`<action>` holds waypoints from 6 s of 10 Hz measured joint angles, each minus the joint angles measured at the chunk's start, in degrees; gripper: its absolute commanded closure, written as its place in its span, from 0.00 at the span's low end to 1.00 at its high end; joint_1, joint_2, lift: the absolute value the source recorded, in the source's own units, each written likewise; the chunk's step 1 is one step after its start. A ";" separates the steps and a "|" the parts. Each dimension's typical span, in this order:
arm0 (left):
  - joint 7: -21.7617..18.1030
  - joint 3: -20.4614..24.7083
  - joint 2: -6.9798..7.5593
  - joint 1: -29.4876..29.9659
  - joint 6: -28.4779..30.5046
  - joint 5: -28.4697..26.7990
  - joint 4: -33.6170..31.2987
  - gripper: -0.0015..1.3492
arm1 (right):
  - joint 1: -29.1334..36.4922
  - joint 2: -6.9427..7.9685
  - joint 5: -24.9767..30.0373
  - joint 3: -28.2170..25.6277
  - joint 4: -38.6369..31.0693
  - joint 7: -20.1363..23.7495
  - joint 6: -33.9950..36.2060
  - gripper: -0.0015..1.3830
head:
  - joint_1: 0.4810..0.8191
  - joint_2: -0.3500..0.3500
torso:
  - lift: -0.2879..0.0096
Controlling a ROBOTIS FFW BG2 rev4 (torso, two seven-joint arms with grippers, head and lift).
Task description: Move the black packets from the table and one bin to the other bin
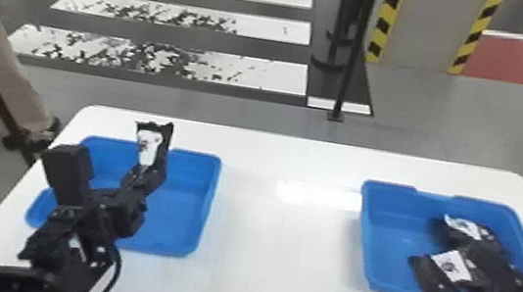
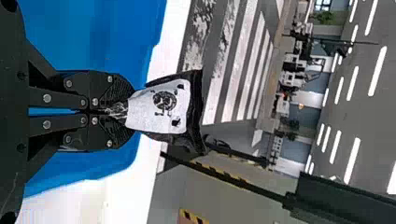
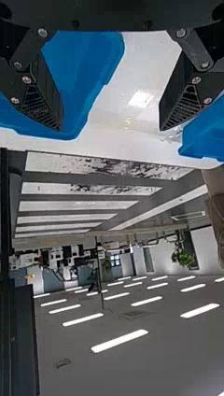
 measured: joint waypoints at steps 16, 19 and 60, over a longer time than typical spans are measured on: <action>-1.74 -24.63 6.42 4.70 -11.64 1.61 -8.57 0.90 | -44.26 -7.48 -15.20 28.28 16.48 2.09 24.21 0.70 | 0.63 0.53 | 0.60; -1.56 -24.53 6.36 4.70 -11.74 1.63 -8.57 0.90 | -45.26 -7.75 -14.46 30.71 15.41 0.87 27.40 0.92 | 0.63 0.56 | 0.60; 1.98 3.50 -0.94 43.72 -37.94 -8.84 -27.22 0.08 | 17.91 4.95 9.36 -11.20 -19.92 -6.67 -3.54 0.09 | 0.63 0.47 | 0.60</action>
